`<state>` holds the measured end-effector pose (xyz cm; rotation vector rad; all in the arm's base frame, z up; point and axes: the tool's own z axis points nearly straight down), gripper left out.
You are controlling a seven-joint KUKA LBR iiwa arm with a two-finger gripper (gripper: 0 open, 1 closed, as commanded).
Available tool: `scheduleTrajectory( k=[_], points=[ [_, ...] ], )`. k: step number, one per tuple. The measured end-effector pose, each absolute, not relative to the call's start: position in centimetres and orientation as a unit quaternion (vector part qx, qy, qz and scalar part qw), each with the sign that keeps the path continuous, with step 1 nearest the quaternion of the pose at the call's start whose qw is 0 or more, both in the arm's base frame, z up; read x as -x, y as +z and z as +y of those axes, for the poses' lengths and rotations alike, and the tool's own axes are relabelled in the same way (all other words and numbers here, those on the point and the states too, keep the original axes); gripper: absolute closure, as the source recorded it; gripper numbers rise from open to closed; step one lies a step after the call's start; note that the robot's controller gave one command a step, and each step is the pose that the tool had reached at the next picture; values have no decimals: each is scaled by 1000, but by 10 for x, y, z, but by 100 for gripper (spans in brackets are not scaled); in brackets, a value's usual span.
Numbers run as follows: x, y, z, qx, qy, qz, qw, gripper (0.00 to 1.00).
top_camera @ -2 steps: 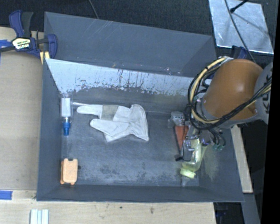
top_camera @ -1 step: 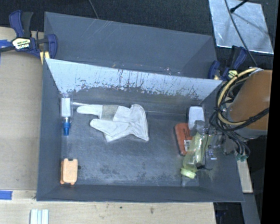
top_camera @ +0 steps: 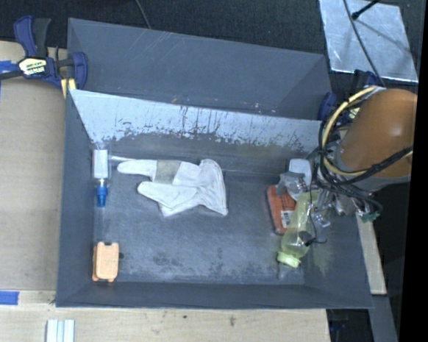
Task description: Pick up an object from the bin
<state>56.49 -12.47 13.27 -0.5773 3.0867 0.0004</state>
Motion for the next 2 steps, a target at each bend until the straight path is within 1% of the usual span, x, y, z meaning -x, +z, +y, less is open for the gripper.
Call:
scheduleTrajectory(
  k=[1,2],
  points=[
    [-549,107,-140,251,-1,968,3,0],
    [-599,79,-150,319,12,947,-33,100]
  ],
)
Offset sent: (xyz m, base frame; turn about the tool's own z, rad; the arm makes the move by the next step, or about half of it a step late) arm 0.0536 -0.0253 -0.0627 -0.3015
